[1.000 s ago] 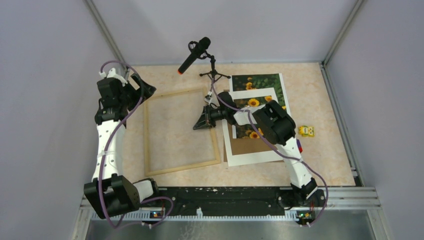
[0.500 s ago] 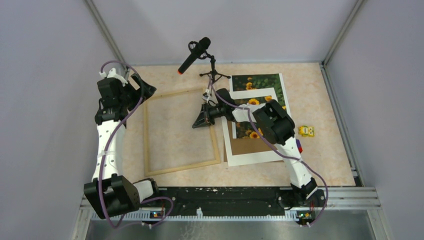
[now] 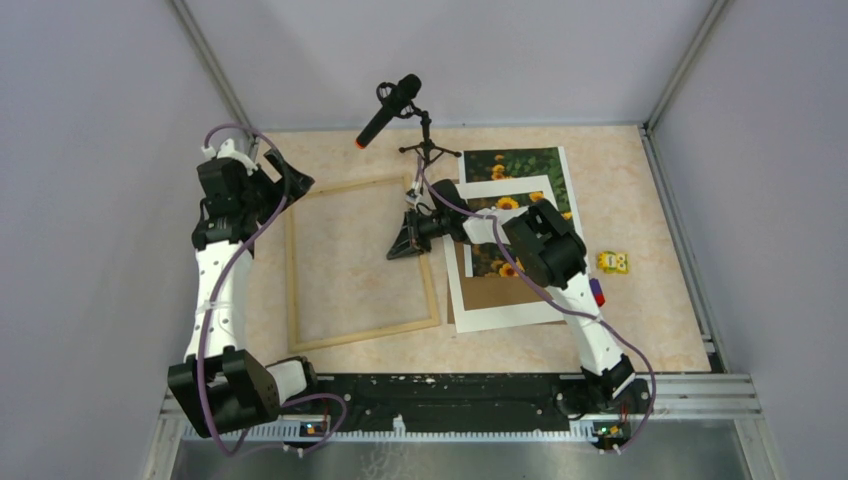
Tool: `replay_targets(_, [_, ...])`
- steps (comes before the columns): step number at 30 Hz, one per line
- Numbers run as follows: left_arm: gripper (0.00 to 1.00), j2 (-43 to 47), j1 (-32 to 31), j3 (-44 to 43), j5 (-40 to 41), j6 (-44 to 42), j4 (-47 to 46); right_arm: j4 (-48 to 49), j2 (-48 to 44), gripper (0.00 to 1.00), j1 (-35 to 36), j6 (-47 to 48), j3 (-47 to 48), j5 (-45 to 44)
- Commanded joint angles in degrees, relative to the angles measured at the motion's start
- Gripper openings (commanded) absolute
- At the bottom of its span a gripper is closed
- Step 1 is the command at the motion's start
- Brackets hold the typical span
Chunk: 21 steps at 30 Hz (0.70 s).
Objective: Put the photo into the frame
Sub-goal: Place the photo frame item in the photo frame.
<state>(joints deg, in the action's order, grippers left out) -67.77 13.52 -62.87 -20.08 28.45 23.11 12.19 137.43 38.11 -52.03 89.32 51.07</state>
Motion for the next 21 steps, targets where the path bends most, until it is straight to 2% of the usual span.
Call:
replay_targets(1, [0.98,1.4,-0.3,0.4,-0.4,-0.3,-2.8,-2.9,-0.9,0.09,-0.3,3.7,2.9,-1.9])
replay_targets(8, [0.99,1.7,-0.8,0.6,-0.5,-0.1,-2.8,-10.4,-2.6,0.33,-0.3,7.6,4.3,-5.9])
replay_targets(15, [0.98,2.6,-2.1,2.1,-0.6,0.2,-3.3,-20.8,-4.3,0.51,-0.2,12.0,6.6,-12.0])
replay_targets(21, [0.98,3.9,-4.4,3.6,-0.4,0.7,-3.7,-26.6,-6.1,0.6,-0.1,14.9,7.8,-16.6])
